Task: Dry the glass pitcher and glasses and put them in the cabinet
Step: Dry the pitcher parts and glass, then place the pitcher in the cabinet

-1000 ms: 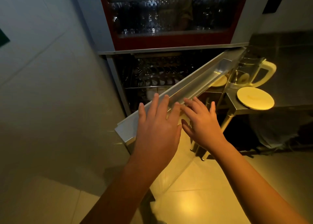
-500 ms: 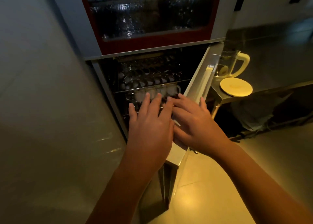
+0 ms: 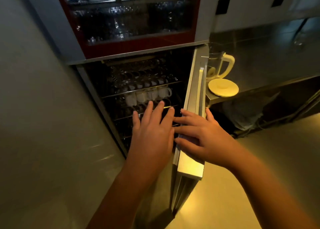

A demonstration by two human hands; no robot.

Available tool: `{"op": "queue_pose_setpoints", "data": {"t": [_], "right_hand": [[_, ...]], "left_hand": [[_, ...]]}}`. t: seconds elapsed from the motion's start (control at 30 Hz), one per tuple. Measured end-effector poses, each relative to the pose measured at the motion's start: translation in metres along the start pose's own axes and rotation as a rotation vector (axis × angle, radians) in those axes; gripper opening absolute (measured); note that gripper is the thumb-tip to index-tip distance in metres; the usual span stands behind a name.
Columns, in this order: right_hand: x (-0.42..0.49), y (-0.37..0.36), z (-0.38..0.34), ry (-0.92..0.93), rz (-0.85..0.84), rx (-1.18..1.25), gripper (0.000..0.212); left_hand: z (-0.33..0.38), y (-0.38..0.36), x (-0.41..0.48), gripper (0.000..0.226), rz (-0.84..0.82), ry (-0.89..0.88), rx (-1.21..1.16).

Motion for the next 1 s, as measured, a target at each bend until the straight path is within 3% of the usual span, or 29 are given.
{"op": "queue_pose_setpoints", "data": {"t": [0.13, 0.67, 1.0], "right_hand": [[-0.016, 0.015, 0.005, -0.091, -0.049, 0.019, 0.037], [-0.069, 0.037, 0.038, -0.388, 0.041, 0.041, 0.053], [-0.081, 0.052, 0.046, -0.531, 0.002, -0.125, 0.055]], "left_hand": [[0.01, -0.008, 0.004, 0.052, -0.012, -0.042, -0.049], [0.056, -0.024, 0.033, 0.055, -0.251, -0.183, 0.008], [0.083, -0.033, 0.054, 0.055, -0.297, -0.306, 0.009]]}}
Point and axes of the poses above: each hand's wrist, its own x-axis towards the middle knuckle, its own y-axis out of the back of the hand, z = x × y, the point moved 1 cm from there along x, towards the middle knuckle, and after that the axes turned 7 degrees about x, right-handed, at the moved point
